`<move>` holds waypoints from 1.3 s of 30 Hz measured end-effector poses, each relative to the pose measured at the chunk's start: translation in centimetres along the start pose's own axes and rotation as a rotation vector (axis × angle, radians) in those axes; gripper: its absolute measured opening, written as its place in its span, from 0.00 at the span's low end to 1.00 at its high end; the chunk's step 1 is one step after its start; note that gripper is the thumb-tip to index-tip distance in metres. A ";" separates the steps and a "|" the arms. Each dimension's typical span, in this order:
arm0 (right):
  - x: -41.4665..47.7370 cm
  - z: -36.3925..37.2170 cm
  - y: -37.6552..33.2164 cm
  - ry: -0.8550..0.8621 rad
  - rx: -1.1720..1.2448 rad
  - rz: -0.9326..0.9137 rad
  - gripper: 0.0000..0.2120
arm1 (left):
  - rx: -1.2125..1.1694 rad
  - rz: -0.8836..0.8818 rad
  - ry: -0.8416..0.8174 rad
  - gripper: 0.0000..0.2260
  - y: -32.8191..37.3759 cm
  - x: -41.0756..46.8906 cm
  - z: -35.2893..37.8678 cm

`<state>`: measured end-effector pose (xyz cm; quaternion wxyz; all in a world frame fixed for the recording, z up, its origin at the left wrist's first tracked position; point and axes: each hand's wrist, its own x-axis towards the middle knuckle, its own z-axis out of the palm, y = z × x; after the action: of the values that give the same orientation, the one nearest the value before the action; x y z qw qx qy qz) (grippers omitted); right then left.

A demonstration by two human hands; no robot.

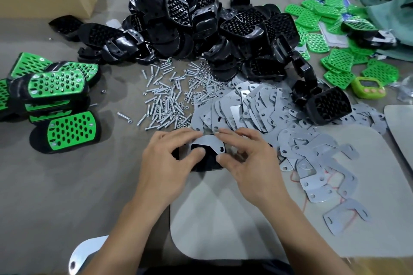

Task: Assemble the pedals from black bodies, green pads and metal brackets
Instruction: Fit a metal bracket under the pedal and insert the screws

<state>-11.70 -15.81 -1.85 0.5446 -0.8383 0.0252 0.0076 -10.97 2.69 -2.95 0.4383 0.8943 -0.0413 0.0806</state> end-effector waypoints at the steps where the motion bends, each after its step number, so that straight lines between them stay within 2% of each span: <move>1: -0.1 0.1 0.0 -0.002 0.007 -0.005 0.28 | 0.023 0.023 0.006 0.17 -0.1 0.1 0.2; 5: -0.2 -0.3 0.1 -0.021 -0.024 -0.022 0.26 | 0.061 0.083 0.062 0.10 -0.5 0.2 0.8; 11: 0.1 -1.0 -0.5 -0.067 -0.002 0.077 0.20 | 0.061 0.109 0.072 0.10 -1.2 0.1 0.9; 17: 0.3 -1.2 -1.2 -0.155 0.013 0.120 0.19 | 0.050 0.124 0.072 0.11 -1.2 0.1 0.7; 29: 0.1 -0.4 -1.0 -0.038 0.065 0.167 0.18 | 0.052 0.112 0.084 0.12 -0.9 -0.1 0.7; 32: 0.1 -0.5 -0.9 -0.052 0.039 0.171 0.14 | 0.029 0.069 0.092 0.13 -1.1 -0.1 0.8; 39: 0.1 -0.9 -1.0 -0.095 -0.084 0.149 0.12 | 0.051 0.078 0.095 0.14 -0.9 -0.2 0.8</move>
<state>-11.61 -16.24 -0.57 0.5073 -0.8550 0.0611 0.0888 -10.91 2.62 -4.20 0.4135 0.8979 -0.0535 0.1411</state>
